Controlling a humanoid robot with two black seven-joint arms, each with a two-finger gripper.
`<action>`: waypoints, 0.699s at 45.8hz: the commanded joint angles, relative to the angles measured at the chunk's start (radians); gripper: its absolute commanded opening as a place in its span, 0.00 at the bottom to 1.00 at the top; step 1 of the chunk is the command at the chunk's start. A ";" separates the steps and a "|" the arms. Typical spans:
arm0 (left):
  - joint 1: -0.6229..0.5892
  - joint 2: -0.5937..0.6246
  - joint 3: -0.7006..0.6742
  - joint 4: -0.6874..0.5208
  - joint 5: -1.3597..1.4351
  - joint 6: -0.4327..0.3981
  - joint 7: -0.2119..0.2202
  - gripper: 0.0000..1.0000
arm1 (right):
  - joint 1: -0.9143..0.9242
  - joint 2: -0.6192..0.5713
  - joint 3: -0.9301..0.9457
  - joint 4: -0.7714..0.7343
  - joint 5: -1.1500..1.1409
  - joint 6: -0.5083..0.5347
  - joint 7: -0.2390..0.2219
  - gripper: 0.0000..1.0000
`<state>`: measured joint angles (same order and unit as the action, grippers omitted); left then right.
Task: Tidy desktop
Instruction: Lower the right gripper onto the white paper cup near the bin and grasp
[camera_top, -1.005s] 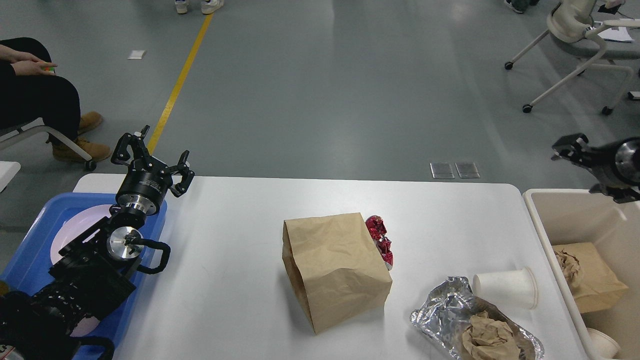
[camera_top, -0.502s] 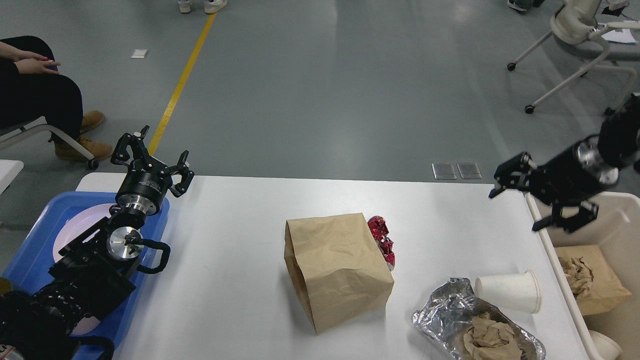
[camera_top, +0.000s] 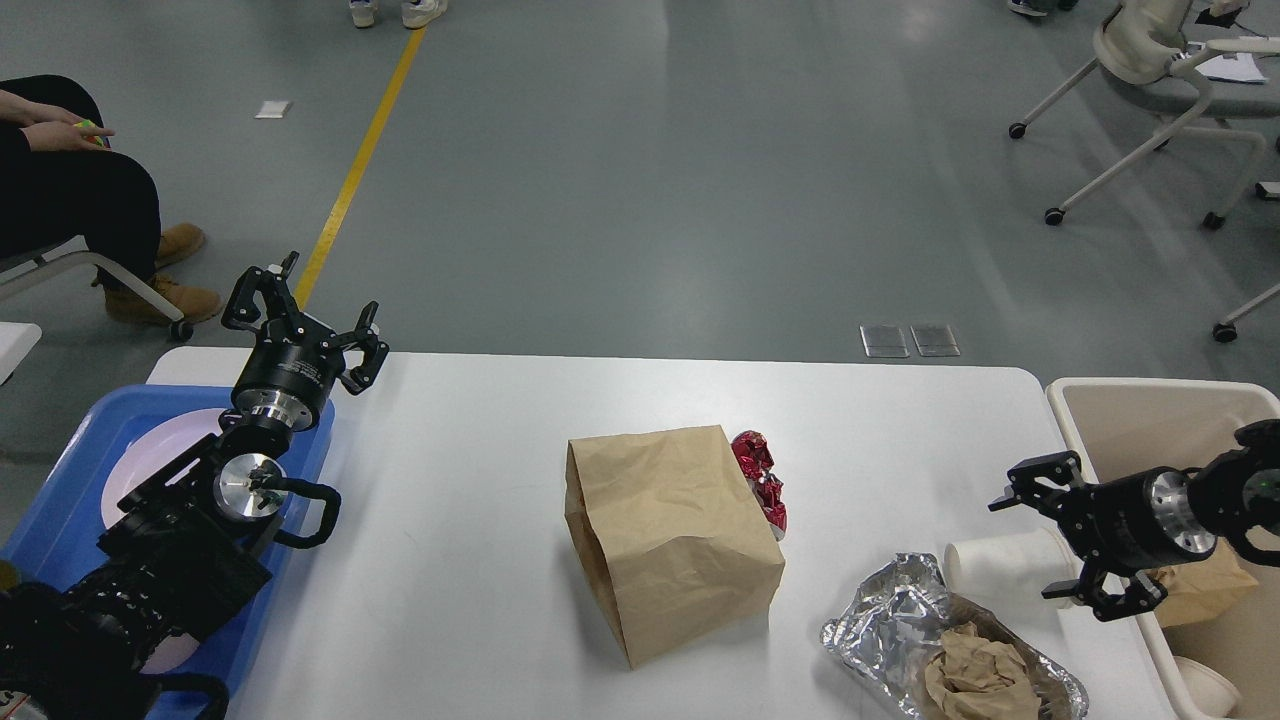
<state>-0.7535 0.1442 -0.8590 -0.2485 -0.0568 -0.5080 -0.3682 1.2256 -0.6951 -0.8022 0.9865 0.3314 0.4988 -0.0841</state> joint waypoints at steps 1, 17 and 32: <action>0.000 0.000 0.000 0.000 0.000 0.000 0.000 0.96 | -0.035 0.002 0.015 -0.009 0.034 -0.055 -0.002 1.00; 0.000 0.000 0.000 0.000 0.000 0.000 0.000 0.97 | -0.146 0.083 0.034 -0.129 0.041 -0.154 -0.002 1.00; 0.000 0.000 0.000 0.000 0.000 0.000 0.000 0.97 | -0.166 0.109 0.067 -0.163 0.041 -0.170 -0.003 0.98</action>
<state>-0.7535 0.1442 -0.8590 -0.2484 -0.0567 -0.5080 -0.3682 1.0611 -0.5992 -0.7363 0.8384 0.3715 0.3433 -0.0860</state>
